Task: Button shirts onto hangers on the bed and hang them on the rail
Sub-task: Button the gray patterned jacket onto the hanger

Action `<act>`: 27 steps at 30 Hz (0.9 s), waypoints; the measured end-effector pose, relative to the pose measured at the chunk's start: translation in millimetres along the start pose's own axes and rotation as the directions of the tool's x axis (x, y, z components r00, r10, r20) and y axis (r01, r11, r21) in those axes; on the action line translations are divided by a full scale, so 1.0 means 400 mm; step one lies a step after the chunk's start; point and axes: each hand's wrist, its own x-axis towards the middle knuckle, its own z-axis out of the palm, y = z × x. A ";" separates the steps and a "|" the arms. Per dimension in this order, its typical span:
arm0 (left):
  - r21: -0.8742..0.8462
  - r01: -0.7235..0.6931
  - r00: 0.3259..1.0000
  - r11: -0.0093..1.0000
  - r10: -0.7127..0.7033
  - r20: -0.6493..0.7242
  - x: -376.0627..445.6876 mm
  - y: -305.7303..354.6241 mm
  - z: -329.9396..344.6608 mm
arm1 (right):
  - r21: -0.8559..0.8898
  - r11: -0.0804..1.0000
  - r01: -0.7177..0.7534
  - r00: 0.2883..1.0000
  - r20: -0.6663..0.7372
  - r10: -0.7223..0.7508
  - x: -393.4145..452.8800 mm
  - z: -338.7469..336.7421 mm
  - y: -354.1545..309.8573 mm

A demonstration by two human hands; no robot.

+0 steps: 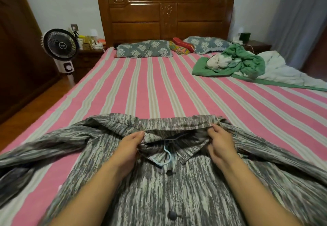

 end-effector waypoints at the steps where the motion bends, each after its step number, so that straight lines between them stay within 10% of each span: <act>1: -0.095 0.038 0.999 0.995 -0.037 0.021 0.012 0.001 -0.005 | 0.079 0.995 -0.065 0.996 0.074 0.059 0.008 -0.013 -0.004; 10: 0.038 0.019 1.000 0.999 -0.018 -0.008 0.094 0.087 -0.068 | -0.243 0.942 -0.232 0.863 0.396 0.314 0.058 -0.074 -0.079; 15: -0.120 0.145 0.985 0.982 -0.132 0.107 0.079 0.077 -0.076 | 0.289 0.854 -0.433 0.883 0.327 0.337 0.047 -0.063 -0.056; 22: -0.576 0.038 0.985 0.817 -0.127 -0.115 0.046 0.028 -0.041 | 0.117 0.966 -0.229 0.973 0.027 0.227 -0.036 -0.053 -0.001; 27: -0.665 -0.121 0.967 0.737 -0.063 -0.246 0.022 0.026 -0.029 | 0.651 0.728 -0.216 0.971 0.064 0.231 -0.030 -0.008 -0.031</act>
